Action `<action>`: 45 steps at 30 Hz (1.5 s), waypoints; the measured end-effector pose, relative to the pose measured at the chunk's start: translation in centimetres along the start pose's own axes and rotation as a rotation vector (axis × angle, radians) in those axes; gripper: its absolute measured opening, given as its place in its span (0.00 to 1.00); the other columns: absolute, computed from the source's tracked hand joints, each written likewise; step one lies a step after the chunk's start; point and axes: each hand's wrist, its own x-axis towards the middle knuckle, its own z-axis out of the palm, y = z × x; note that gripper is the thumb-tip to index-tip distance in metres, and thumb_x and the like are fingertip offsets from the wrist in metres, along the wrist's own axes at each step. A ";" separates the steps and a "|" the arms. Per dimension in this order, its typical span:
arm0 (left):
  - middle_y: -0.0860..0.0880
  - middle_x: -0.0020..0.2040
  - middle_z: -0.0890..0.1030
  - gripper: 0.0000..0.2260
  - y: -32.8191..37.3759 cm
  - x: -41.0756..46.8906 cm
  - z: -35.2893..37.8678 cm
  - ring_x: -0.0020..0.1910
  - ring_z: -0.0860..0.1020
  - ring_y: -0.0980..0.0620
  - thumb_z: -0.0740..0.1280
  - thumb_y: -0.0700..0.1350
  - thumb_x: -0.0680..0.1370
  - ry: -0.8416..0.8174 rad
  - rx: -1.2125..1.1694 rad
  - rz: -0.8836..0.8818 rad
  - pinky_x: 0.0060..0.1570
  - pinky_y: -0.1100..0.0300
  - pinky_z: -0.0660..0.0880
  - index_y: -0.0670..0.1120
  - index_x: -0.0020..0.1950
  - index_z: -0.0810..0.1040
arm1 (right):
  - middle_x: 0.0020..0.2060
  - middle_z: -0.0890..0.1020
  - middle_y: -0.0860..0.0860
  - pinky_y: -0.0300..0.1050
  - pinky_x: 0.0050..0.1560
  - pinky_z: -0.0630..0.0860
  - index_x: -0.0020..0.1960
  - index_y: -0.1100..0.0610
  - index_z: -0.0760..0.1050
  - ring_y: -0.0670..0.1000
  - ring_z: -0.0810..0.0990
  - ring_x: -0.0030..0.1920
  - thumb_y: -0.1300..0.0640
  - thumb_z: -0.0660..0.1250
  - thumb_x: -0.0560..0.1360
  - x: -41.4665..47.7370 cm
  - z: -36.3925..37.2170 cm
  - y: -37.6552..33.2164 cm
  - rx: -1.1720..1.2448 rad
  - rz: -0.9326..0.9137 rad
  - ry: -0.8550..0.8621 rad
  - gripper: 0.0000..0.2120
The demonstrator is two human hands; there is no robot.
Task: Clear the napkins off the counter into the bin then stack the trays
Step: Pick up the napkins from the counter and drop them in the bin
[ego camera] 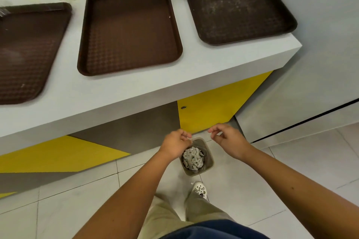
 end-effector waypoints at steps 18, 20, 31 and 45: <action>0.55 0.43 0.80 0.04 6.6 -7.3 -21.6 0.42 0.78 0.57 0.68 0.48 0.77 0.460 0.114 0.303 0.42 0.62 0.74 0.52 0.51 0.80 | 0.46 0.79 0.46 0.31 0.39 0.72 0.52 0.49 0.79 0.47 0.78 0.41 0.61 0.72 0.72 6.1 -2.9 -22.5 -0.068 -0.421 0.050 0.12; 0.53 0.42 0.80 0.03 6.6 -7.0 -25.4 0.41 0.78 0.58 0.68 0.48 0.77 0.485 0.121 0.317 0.39 0.67 0.73 0.52 0.50 0.80 | 0.47 0.79 0.45 0.31 0.41 0.73 0.53 0.48 0.79 0.46 0.78 0.43 0.60 0.72 0.73 7.8 -2.6 -25.3 -0.082 -0.455 0.056 0.12; 0.50 0.41 0.81 0.02 5.9 -2.6 -47.1 0.40 0.78 0.57 0.69 0.45 0.76 0.570 0.121 0.405 0.33 0.71 0.71 0.52 0.48 0.80 | 0.43 0.82 0.44 0.31 0.43 0.72 0.50 0.47 0.81 0.43 0.78 0.38 0.57 0.73 0.72 19.1 -1.7 -38.2 0.076 -0.436 0.301 0.09; 0.56 0.44 0.81 0.03 4.2 6.2 -58.0 0.44 0.78 0.59 0.70 0.45 0.76 0.614 0.086 0.316 0.38 0.70 0.69 0.50 0.50 0.81 | 0.43 0.82 0.44 0.33 0.44 0.73 0.51 0.48 0.81 0.47 0.79 0.42 0.57 0.71 0.74 29.4 -0.4 -46.5 0.056 -0.410 0.276 0.07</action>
